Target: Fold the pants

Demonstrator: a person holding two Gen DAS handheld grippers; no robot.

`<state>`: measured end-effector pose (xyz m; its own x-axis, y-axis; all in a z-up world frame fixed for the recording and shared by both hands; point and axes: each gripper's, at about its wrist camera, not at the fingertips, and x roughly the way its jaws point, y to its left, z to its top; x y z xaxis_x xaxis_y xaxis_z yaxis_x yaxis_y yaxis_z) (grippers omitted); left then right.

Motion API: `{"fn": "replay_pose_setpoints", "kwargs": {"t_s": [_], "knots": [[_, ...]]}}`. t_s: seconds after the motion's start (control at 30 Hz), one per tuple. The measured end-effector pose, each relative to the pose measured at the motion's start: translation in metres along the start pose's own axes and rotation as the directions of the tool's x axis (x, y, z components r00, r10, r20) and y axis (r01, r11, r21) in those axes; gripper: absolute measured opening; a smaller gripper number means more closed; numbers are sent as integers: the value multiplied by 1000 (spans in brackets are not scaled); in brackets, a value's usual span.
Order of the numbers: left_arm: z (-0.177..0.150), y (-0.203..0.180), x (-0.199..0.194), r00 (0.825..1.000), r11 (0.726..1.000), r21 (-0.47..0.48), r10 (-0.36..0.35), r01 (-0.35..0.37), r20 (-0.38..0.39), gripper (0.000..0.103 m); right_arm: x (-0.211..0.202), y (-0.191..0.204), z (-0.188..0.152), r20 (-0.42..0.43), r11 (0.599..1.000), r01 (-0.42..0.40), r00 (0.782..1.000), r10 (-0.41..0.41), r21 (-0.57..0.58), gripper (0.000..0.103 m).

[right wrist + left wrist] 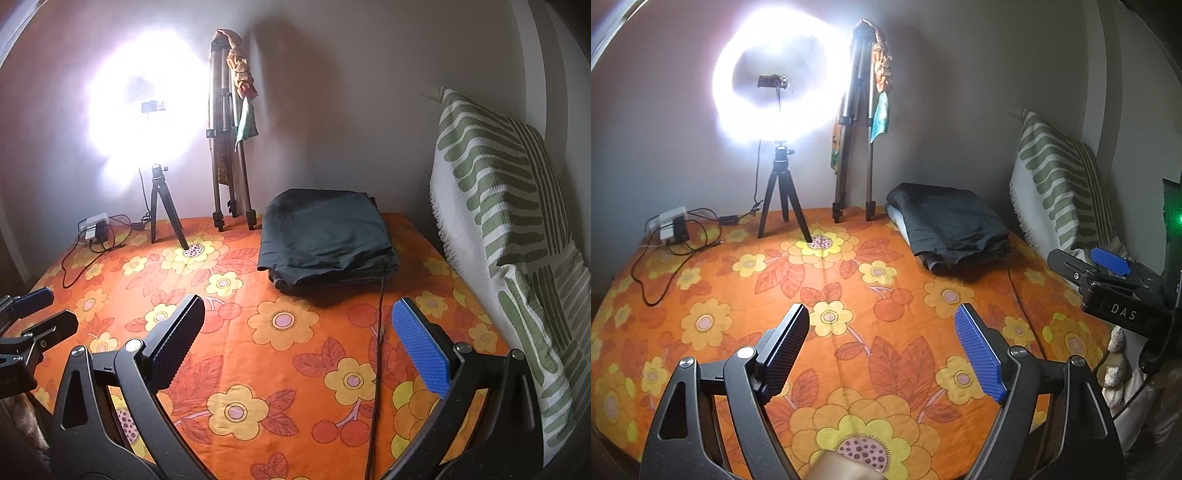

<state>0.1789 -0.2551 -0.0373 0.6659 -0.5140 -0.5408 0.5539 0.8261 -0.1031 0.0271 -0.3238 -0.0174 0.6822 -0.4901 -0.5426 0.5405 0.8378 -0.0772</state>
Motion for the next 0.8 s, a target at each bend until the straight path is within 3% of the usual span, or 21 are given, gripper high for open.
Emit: {"fn": "replay_pose_setpoints", "kwargs": {"t_s": [0.8], "knots": [[-1,-2,0,1000,1000,-10,4,-4,-11,82,-2,-5,0,7,1000,7,1000,-8,19,103]]}}
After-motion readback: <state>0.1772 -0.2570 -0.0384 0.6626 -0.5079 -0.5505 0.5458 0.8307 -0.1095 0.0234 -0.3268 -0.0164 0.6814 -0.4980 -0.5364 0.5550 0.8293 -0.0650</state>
